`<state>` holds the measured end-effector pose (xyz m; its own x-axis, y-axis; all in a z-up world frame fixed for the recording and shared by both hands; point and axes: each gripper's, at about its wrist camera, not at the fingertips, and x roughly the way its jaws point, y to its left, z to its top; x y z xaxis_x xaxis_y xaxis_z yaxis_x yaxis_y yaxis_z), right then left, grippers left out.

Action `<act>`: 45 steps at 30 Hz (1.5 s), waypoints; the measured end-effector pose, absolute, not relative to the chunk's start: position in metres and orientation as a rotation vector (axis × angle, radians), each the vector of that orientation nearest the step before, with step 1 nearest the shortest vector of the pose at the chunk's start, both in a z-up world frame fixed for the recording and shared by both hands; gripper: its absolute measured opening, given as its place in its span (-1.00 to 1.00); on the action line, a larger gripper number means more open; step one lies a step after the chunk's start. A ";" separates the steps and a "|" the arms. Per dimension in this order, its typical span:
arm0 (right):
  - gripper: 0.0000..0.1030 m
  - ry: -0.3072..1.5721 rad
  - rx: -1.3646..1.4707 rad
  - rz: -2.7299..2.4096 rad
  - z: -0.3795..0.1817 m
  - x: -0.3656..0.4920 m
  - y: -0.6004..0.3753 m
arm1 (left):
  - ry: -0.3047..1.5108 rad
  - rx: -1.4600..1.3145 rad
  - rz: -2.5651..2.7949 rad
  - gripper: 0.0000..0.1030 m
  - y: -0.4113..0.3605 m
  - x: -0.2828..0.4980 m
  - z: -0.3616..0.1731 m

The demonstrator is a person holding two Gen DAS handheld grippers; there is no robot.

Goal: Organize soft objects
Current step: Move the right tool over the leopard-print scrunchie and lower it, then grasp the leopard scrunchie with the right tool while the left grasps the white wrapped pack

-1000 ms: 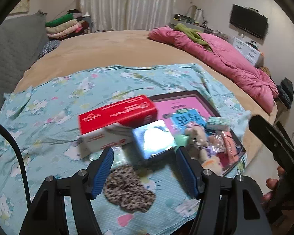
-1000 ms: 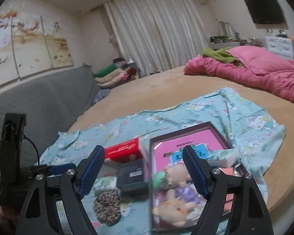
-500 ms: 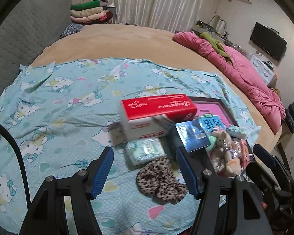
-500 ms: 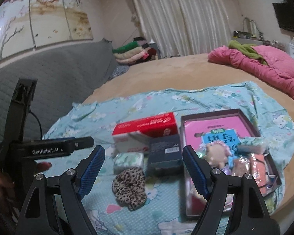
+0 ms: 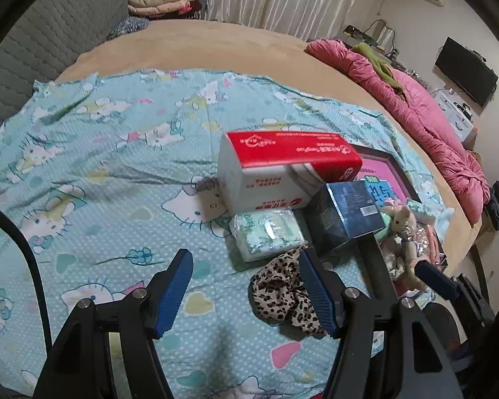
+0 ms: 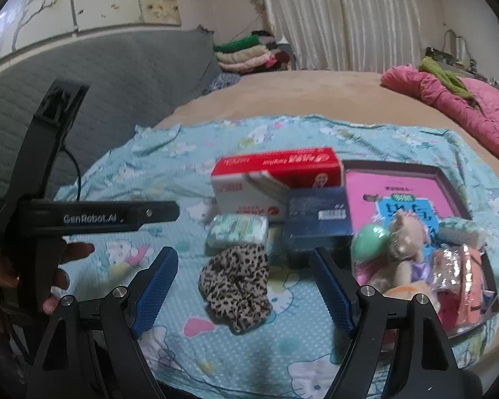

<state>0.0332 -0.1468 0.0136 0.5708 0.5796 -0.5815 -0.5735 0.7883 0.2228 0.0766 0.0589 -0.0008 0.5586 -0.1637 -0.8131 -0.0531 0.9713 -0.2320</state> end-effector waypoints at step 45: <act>-0.47 0.866 -0.230 0.790 -0.082 0.099 -0.069 | 1.068 -0.459 -0.244 -0.50 0.058 0.154 -0.092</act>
